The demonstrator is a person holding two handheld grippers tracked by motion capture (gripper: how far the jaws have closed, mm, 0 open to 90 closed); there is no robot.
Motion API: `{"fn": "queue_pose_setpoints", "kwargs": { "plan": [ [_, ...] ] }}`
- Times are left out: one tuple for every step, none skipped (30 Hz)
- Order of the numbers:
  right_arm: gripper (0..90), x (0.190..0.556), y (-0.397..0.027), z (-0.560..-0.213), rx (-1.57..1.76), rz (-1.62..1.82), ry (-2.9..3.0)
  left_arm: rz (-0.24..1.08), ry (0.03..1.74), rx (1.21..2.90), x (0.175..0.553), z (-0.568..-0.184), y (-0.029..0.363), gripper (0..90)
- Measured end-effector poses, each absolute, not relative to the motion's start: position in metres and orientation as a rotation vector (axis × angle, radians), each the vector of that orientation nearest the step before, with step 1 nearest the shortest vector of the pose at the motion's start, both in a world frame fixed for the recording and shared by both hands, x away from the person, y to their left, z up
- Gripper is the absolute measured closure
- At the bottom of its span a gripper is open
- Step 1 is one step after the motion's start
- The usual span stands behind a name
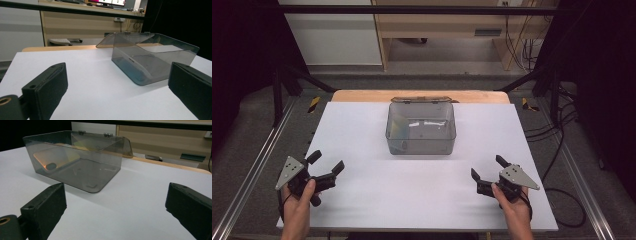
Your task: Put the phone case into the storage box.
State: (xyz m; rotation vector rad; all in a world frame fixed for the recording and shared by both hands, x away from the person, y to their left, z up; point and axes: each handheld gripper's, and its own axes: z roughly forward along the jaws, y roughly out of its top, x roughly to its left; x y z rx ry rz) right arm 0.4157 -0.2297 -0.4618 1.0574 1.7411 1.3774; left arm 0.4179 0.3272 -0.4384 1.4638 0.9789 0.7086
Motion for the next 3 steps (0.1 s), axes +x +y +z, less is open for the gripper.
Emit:
{"fn": "queue_pose_setpoints", "kwargs": {
  "plan": [
    [3.7,0.4157,-0.2298,-0.4618,1.057,1.378,1.74,0.708,0.981,1.463,0.4177,-0.4387,0.3279,2.6],
    [3.7,0.4156,-0.2299,-0.4618,1.058,1.377,1.74,0.707,0.985,1.46,0.4177,-0.4391,0.3284,2.6],
    [3.7,0.4156,-0.2299,-0.4617,1.058,1.378,1.74,0.711,0.986,1.46,0.4178,-0.4394,0.3288,2.6]
  ]
}}
